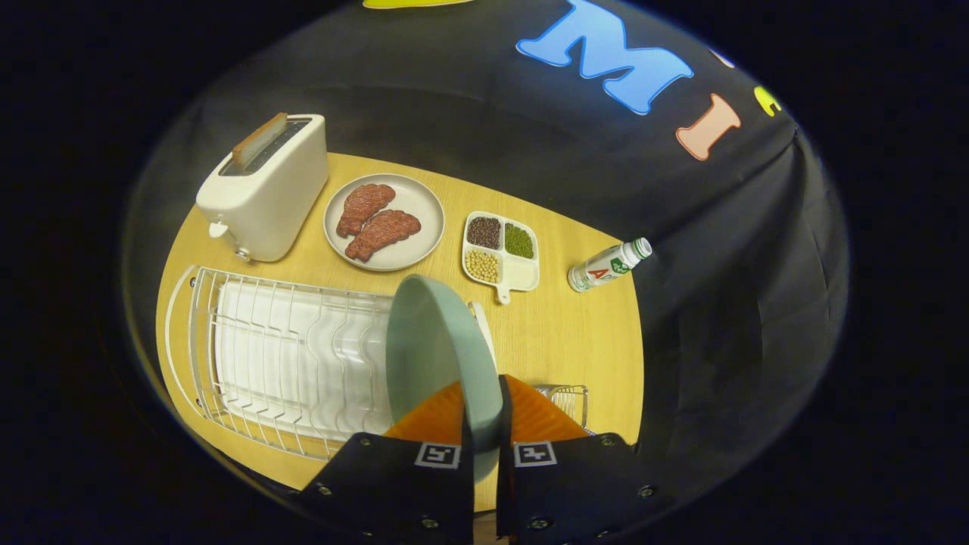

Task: Take the plate from the dish rack, then take the spoon from the basket and place it into the plate.

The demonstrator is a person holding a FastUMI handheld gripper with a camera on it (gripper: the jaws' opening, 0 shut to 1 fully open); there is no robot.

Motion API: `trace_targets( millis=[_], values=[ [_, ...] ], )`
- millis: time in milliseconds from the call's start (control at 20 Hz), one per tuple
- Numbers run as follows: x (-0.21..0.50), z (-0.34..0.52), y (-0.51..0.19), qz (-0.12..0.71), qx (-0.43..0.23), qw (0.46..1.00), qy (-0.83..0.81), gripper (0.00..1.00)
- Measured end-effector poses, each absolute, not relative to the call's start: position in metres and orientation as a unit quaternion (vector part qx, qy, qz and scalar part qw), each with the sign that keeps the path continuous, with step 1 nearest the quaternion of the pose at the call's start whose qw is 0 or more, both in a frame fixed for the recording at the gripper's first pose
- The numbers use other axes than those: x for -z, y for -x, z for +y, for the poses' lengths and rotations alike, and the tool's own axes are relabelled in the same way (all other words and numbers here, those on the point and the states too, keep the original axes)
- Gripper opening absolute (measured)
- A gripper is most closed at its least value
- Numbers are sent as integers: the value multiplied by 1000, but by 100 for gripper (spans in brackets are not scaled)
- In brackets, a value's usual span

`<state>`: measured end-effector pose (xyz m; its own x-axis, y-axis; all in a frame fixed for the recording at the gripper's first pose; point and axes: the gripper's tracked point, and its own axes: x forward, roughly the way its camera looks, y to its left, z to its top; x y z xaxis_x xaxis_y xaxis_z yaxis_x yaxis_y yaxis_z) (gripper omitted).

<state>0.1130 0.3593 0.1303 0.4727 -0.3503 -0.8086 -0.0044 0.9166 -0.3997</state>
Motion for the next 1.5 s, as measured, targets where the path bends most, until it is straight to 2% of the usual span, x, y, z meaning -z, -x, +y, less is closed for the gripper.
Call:
trace_targets(
  millis=[750, 1100, 1250, 1500],
  values=[
    [-188, 261, -49, 493, 115, 861, 47, 12],
    [-191, 234, -9, 503, 70, 862, -1, 11],
    [-184, 227, 10, 515, 31, 856, -24, 11],
    [-176, 203, 35, 523, 17, 852, -36, 11]
  ],
)
